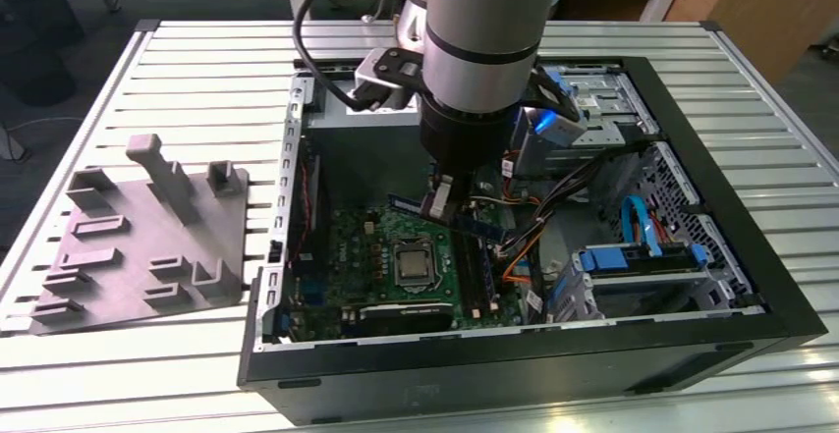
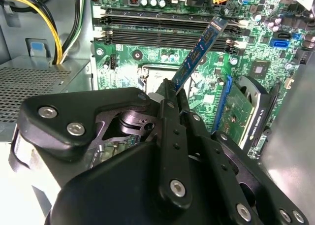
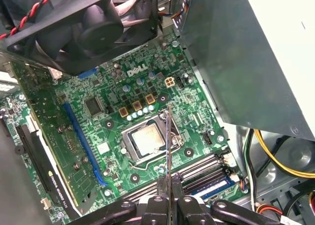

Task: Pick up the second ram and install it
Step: 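Insert the second ram into the second slot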

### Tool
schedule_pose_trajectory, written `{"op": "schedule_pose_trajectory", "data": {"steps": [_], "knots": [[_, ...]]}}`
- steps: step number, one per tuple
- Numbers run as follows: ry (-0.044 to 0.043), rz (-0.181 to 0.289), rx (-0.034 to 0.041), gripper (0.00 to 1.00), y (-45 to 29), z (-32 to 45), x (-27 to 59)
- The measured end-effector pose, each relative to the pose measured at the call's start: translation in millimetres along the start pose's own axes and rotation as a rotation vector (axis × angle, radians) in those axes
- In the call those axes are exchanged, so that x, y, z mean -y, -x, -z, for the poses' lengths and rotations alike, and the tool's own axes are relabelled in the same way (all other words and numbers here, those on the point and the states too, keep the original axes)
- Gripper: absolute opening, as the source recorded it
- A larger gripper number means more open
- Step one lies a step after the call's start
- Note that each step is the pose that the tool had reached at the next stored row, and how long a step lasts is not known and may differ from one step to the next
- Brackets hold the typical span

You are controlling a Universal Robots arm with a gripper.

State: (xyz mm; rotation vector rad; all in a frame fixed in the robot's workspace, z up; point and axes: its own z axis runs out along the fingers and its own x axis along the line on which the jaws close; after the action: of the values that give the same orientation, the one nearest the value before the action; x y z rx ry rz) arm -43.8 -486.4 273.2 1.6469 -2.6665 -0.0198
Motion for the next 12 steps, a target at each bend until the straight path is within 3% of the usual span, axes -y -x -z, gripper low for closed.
{"op": "schedule_pose_trajectory", "data": {"steps": [12], "knots": [[0.0000,-0.035,0.0005,0.14,0.0,0.0,0.0]]}}
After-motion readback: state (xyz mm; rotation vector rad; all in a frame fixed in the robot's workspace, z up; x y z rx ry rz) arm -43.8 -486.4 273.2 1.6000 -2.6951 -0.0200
